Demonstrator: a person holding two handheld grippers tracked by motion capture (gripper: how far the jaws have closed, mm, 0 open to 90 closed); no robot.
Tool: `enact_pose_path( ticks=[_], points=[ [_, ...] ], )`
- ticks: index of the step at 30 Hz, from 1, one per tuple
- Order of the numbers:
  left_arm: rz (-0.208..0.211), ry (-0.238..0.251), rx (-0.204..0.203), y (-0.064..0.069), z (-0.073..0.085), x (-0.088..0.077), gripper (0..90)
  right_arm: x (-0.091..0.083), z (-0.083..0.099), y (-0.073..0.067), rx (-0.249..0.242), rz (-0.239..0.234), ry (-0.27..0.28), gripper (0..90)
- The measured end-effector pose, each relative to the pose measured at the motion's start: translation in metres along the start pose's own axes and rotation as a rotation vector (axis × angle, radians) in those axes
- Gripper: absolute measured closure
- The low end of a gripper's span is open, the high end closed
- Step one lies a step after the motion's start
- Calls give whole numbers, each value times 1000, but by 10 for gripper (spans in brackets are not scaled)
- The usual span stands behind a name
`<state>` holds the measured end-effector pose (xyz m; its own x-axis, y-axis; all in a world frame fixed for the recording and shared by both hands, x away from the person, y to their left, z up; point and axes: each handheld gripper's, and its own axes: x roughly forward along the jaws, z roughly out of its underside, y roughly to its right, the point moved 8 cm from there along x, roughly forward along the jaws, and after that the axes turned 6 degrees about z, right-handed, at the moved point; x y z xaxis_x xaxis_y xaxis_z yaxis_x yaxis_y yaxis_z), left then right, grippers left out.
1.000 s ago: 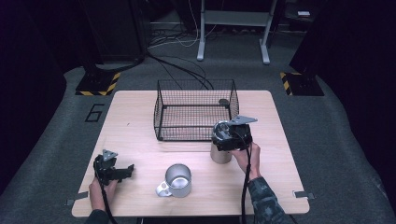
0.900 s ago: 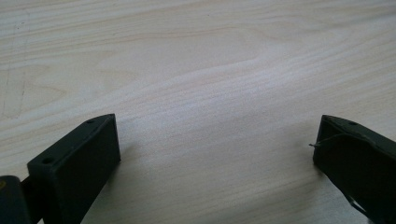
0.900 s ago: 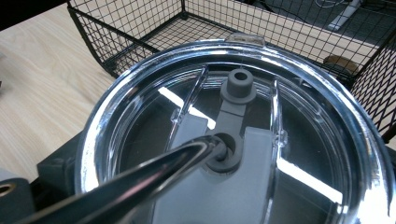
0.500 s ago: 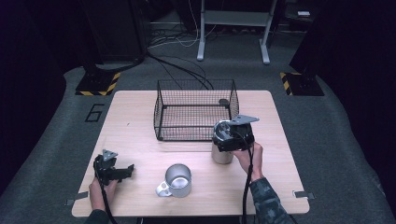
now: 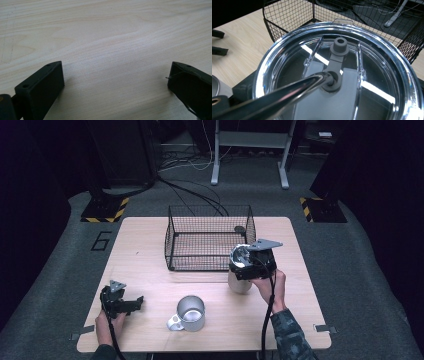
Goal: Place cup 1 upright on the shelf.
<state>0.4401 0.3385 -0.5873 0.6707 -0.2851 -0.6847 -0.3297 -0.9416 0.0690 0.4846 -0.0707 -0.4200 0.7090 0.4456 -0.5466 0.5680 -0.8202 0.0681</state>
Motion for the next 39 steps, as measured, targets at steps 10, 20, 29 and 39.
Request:
enact_pose_path(
  ticks=[10, 20, 29, 39],
  points=[
    [0, 0, 0, 0, 0, 0, 4, -11, -14, 4, -4, 2, 10, 31],
    [0, 0, 0, 0, 0, 0, 4, -18, -28, 5, -23, 0, 26, 31],
    [0, 0, 0, 0, 0, 0, 4, -24, -44, 6, -38, 2, 40, 31],
    [0, -1, 0, 0, 0, 0, 4, -29, -60, 13, -49, 19, 55, 31]
  ],
)
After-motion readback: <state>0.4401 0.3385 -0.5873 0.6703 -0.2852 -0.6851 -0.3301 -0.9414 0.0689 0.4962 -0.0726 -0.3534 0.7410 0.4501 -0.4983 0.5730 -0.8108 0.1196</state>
